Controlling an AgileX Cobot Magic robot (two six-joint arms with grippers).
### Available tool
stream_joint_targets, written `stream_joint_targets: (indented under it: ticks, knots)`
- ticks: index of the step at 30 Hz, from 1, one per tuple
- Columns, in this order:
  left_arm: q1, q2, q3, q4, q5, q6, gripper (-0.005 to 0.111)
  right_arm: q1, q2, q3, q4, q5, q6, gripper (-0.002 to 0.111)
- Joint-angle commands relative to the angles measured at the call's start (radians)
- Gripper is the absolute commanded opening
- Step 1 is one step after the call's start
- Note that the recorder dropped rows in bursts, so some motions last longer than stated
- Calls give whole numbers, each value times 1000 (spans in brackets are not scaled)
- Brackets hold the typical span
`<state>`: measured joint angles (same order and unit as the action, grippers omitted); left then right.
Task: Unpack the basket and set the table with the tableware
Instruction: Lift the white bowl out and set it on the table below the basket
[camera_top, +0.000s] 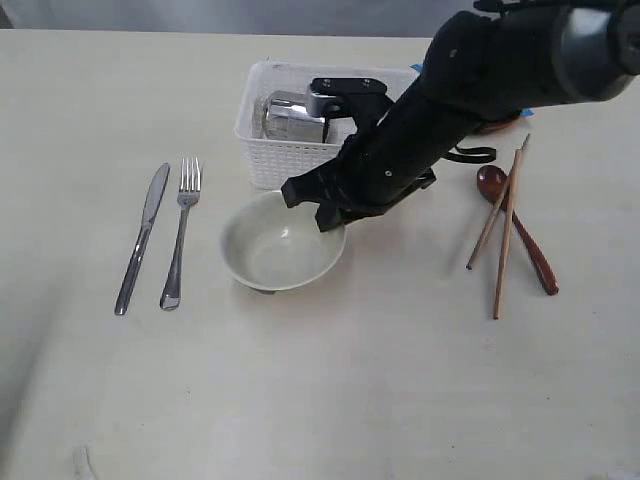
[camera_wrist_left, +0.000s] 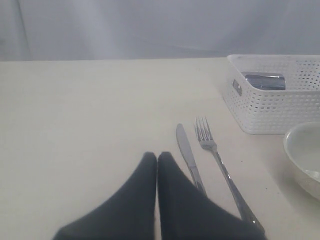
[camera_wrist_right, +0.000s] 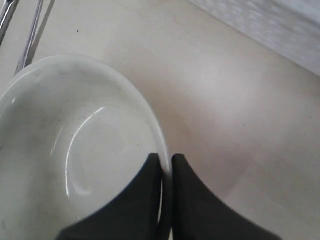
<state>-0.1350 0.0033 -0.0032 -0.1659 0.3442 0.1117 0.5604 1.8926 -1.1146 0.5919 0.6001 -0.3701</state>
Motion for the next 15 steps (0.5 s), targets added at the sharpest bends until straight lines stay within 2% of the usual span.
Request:
stream_joint_targets:
  ticks: [1,9,15]
  knots:
    - [-8,-3,3,4,-2,0,0,1,9,0,8,-38,0,0]
    - [-8,-3,3,4,-2,0,0,1,42,0,8,-32,3,2]
    - [-8,-3,3,4,-2,0,0,1,26,0,8,-24,3,35]
